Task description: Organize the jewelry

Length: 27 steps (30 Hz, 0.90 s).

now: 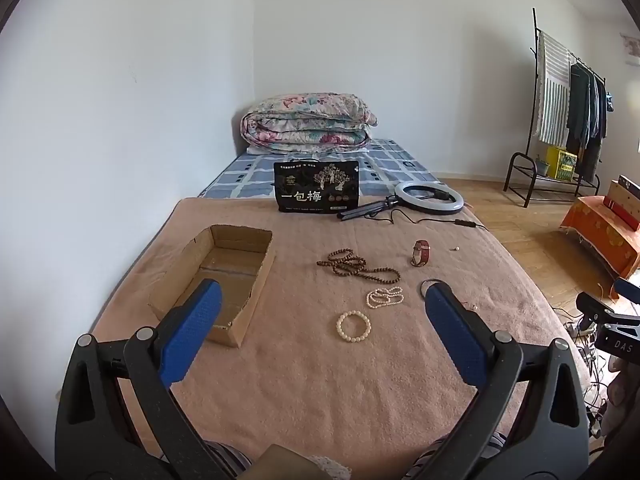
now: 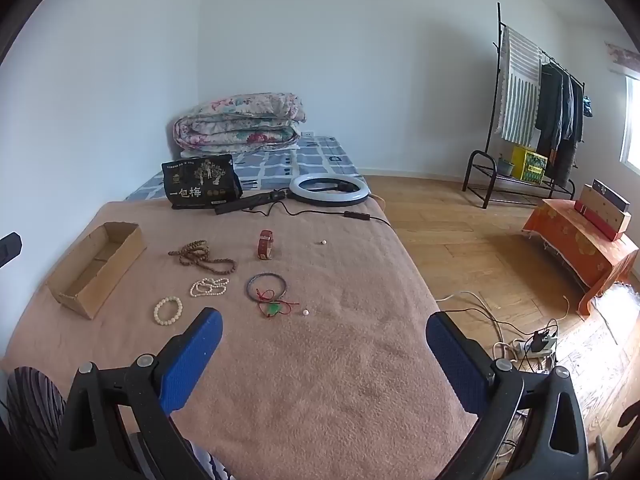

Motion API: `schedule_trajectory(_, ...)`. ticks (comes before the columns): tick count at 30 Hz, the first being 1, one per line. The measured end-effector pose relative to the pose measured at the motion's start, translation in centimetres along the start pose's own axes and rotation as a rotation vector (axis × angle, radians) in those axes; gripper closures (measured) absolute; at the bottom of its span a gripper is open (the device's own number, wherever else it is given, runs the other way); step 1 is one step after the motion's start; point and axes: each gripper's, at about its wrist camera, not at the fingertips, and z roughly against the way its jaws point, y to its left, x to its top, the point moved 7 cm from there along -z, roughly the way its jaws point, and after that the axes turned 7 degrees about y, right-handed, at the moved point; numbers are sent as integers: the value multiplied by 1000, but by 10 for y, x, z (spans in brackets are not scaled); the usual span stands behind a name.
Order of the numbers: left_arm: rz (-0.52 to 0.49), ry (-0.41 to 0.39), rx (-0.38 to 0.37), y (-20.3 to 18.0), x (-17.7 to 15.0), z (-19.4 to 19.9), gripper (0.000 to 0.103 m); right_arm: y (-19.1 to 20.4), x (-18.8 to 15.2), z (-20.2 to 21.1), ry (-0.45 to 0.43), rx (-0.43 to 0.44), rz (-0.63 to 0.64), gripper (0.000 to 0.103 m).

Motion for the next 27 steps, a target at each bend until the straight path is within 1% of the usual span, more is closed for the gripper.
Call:
schedule_trajectory(3,5,-4,-1,2,4,3,0,2,6,2,7,-5,1,0)
schedule_trajectory(6,9,-3,-6,4,7,3,0,2,6,1,9,-3,0,0)
schedule_trajectory(7,6,-8,-5,1,2,5,0,3,5,1,8,-2,0,0)
schedule_trajectory(12,5,-10,-5,1,2,6,0,2,5,1,8,1,-9,0)
schedule_trajectory(22,7,-13,2,4,10,10,0,3,3,2,9,-3,-8,0)
schedule_trajectory(23,10,-12,0,3,3,6,0,3,3,2,8,-3,-8,0)
schedule_trajectory(27,13,-14,1,5,4,5,0,3,3,2,8,-2,-7,0)
